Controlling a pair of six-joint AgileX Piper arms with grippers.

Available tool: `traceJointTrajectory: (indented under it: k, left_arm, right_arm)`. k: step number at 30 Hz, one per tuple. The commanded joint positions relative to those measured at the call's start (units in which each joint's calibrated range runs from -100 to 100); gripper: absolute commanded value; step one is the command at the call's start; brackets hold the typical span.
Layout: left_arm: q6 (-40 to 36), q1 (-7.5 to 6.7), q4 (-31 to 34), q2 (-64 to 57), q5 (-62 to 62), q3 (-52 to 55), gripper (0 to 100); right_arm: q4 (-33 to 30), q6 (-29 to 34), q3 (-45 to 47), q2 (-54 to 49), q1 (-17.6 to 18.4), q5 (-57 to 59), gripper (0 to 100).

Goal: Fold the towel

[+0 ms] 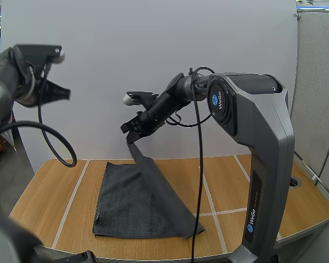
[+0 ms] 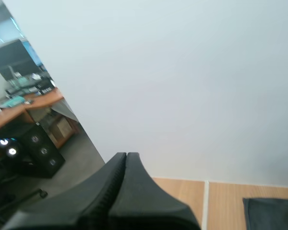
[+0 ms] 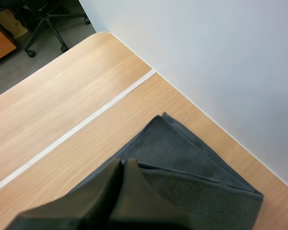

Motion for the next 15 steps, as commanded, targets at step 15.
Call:
traceJointTrajectory:
  k: [15]
  left_arm:
    - [-0.66, 5.87, -0.51, -20.26, -11.41, -0.52, 0]
  right_arm:
    - [1.67, 1.67, -4.06, 8.94, 7.25, -25.6, 0]
